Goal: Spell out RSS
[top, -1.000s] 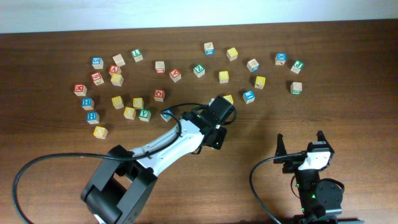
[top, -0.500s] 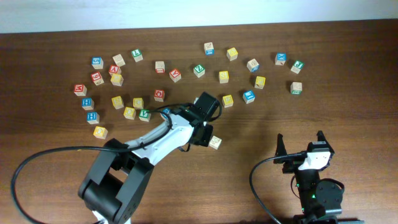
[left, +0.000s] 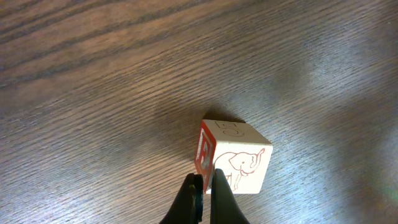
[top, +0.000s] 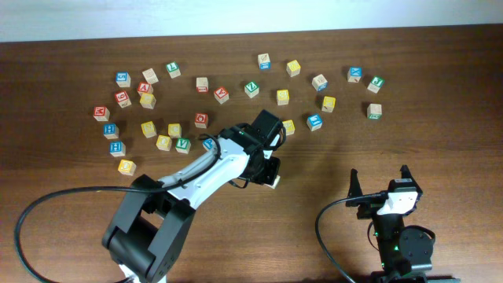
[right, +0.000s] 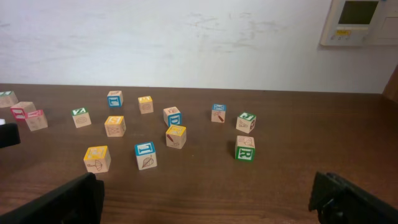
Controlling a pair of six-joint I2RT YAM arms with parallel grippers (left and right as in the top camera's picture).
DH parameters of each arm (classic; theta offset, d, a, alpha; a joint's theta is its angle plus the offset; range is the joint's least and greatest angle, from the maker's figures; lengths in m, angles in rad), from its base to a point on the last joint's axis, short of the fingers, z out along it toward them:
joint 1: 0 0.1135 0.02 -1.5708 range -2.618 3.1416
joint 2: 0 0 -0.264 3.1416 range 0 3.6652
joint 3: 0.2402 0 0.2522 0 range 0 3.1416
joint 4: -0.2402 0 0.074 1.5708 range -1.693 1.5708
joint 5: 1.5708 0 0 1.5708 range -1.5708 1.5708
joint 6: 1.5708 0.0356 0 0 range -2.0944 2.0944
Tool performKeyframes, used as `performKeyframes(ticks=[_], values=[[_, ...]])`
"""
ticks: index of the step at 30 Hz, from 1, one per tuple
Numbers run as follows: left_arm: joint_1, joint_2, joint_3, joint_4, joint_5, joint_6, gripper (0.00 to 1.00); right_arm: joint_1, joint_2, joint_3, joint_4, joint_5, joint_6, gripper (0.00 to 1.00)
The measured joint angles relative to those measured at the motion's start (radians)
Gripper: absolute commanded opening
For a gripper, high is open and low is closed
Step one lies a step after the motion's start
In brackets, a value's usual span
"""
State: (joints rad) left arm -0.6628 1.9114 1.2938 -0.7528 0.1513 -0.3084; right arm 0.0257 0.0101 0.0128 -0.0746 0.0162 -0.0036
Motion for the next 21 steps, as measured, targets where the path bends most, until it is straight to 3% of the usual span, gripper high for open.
performKeyframes(ticks=[13,21], values=[[-0.003,0.030,0.024,-0.002,0.023,0.023,0.00,0.000,0.000,0.000,0.000,0.000,0.000,0.98],[0.070,0.100,0.024,0.040,-0.071,0.026,0.00,0.000,0.000,0.000,0.000,0.000,0.000,0.98]])
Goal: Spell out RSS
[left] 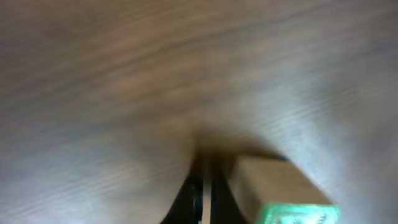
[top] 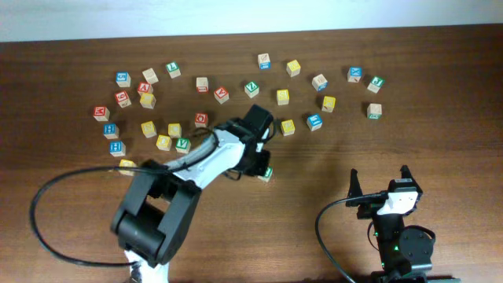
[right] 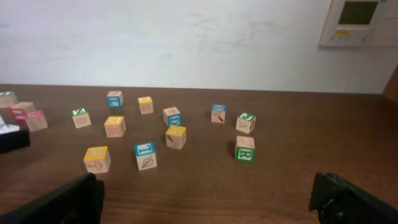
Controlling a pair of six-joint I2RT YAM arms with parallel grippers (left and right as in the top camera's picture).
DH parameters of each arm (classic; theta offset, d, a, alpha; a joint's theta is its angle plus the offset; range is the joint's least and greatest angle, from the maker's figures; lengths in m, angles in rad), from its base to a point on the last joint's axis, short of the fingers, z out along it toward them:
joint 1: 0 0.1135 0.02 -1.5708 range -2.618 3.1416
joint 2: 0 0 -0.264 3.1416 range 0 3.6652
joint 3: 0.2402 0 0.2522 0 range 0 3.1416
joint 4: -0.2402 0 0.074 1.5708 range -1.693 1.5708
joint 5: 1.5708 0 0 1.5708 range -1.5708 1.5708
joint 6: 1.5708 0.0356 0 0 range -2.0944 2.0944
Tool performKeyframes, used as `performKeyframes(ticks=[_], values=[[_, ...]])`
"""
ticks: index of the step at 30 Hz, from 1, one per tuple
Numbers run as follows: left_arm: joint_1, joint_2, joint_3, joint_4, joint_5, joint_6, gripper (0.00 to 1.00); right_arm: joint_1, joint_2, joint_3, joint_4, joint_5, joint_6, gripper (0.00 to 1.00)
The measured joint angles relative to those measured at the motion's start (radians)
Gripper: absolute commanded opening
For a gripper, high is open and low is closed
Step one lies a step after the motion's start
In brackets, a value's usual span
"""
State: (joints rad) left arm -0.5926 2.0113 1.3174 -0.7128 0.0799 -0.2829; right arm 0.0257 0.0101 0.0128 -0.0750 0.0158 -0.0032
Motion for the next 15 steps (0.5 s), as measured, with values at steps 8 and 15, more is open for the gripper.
performKeyframes(ticks=[8,15], values=[[0.036,0.006,0.048,-0.141,-0.030,0.000,0.08,0.000,0.000,0.000,0.000,0.000,0.001,0.98],[0.089,-0.117,0.212,-0.373,0.039,0.004,0.57,0.000,0.000,0.000,0.000,0.000,0.000,0.98]])
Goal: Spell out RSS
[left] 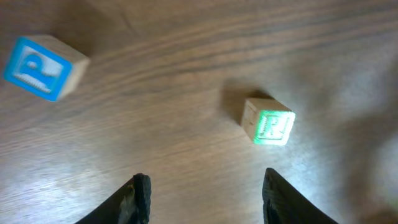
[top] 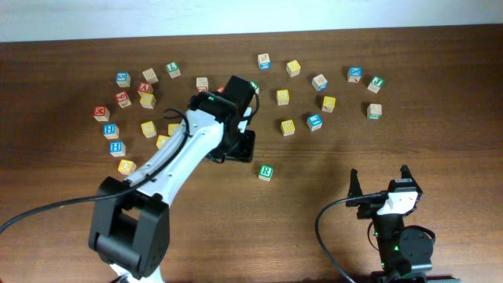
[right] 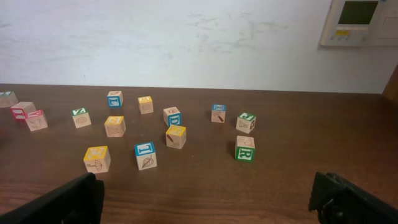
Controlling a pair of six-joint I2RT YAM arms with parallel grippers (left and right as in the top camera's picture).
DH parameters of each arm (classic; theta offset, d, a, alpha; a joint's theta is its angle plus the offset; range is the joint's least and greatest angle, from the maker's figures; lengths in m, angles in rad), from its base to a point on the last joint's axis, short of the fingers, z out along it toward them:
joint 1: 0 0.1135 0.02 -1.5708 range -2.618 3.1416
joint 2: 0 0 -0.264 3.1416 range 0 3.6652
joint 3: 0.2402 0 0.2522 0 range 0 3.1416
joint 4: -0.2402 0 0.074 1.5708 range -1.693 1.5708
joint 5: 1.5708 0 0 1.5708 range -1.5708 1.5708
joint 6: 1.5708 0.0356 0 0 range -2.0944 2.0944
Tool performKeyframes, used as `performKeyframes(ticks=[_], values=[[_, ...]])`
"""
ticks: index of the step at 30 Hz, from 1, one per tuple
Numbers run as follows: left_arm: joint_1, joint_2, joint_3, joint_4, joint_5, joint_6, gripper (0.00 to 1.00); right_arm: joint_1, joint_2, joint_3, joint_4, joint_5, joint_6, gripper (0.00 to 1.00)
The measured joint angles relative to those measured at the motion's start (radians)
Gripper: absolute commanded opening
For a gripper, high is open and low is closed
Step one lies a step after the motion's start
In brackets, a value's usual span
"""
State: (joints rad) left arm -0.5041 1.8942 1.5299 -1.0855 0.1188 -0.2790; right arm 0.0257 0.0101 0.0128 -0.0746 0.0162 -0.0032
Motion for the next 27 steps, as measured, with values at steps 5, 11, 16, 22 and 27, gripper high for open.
performKeyframes(ticks=[5,11,16,22,27], values=[[-0.178,0.000,-0.121,0.156,-0.019,0.000,0.59,0.000,0.000,0.000,0.000,0.000,0.000,0.98],[-0.211,0.011,-0.179,0.294,-0.165,-0.028,0.61,0.000,0.000,0.000,0.000,0.000,0.000,0.98],[-0.214,0.117,-0.187,0.335,-0.177,-0.035,0.44,0.000,0.000,0.000,0.000,0.000,-0.001,0.98],[-0.214,0.126,-0.188,0.378,-0.180,-0.036,0.51,0.000,0.000,0.000,0.000,0.000,0.000,0.98],[-0.214,0.126,-0.188,0.390,-0.183,-0.037,0.21,0.000,0.000,0.000,0.000,0.000,0.000,0.98]])
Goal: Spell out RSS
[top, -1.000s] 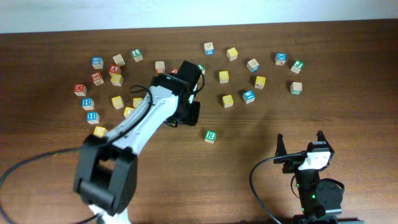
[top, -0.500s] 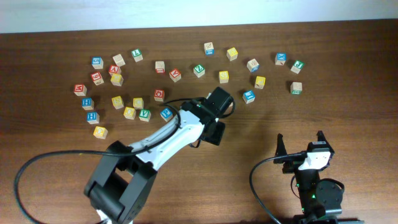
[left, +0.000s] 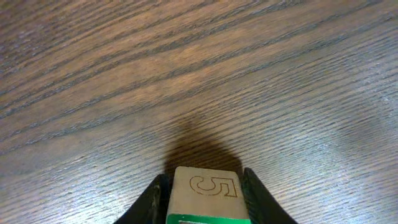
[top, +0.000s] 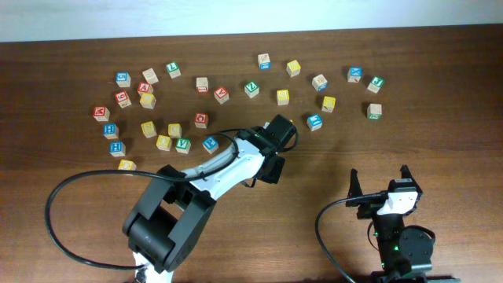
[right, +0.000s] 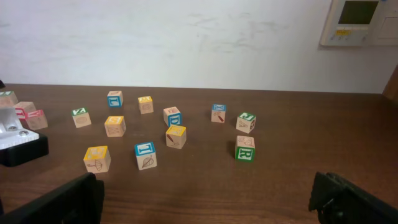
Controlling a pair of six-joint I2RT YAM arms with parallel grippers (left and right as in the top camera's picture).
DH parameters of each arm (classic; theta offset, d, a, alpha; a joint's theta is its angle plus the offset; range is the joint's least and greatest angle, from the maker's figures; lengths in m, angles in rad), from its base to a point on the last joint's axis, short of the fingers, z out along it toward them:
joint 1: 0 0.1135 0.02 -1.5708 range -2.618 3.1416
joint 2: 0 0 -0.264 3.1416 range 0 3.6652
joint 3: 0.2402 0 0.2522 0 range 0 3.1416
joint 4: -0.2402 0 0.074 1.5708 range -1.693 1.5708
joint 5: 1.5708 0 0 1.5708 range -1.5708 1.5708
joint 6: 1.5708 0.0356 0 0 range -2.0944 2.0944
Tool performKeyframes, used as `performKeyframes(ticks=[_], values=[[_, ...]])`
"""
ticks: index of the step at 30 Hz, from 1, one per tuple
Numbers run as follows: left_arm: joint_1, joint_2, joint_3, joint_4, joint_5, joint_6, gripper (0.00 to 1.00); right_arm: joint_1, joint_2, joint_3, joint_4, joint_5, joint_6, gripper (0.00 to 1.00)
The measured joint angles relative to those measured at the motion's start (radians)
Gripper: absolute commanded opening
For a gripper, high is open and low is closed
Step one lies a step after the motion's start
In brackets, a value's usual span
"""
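My left gripper (top: 271, 167) is low over the middle of the table. In the left wrist view it (left: 203, 182) is shut on a wooden block (left: 205, 194) whose top face bears an engraved 5 and whose near face is green. The dark fingers (left: 157, 191) press against both sides of the block. From overhead the block is hidden under the gripper. Another green R block (top: 374, 111) sits at the far right and also shows in the right wrist view (right: 245, 149). My right gripper (top: 380, 189) rests open at the front right, holding nothing.
Several letter blocks lie scattered across the back of the table, among them a blue one (top: 210, 144) just left of my left arm and a blue one (top: 314, 120) to its right. A black cable (top: 55, 212) loops at the front left.
My left gripper was open and high, further back and left, with the green-faced block lying free. Now it is down at that block and shut on its sides. The right arm is unchanged.
My left gripper was first shut, its tips beside a block showing a 5, an elephant and a red face. Then it was still shut against a block with a green face. Then it stood open and away, the block free. Now it grips the block.
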State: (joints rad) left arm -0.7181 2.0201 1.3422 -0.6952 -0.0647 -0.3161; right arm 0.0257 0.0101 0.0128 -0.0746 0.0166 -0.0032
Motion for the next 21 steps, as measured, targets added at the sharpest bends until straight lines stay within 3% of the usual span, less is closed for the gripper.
performKeyframes(ticks=[3,5,10,13,21], values=[[0.000,0.000,0.002,-0.024,0.000,-0.001,0.21,0.000,0.000,0.000,0.000,0.000,0.000,0.98],[0.013,0.000,0.019,-0.140,0.002,-0.033,0.11,0.000,0.000,0.000,0.000,0.000,0.000,0.98],[0.209,0.000,0.031,-0.317,0.031,-0.176,0.13,0.000,0.000,0.000,0.000,0.000,0.000,0.98],[0.282,0.000,0.031,-0.320,0.058,-0.191,0.16,0.000,0.000,0.000,0.000,0.000,0.000,0.98],[0.240,0.000,0.031,-0.307,0.093,-0.194,0.16,0.000,0.000,0.000,0.000,0.000,0.000,0.98]])
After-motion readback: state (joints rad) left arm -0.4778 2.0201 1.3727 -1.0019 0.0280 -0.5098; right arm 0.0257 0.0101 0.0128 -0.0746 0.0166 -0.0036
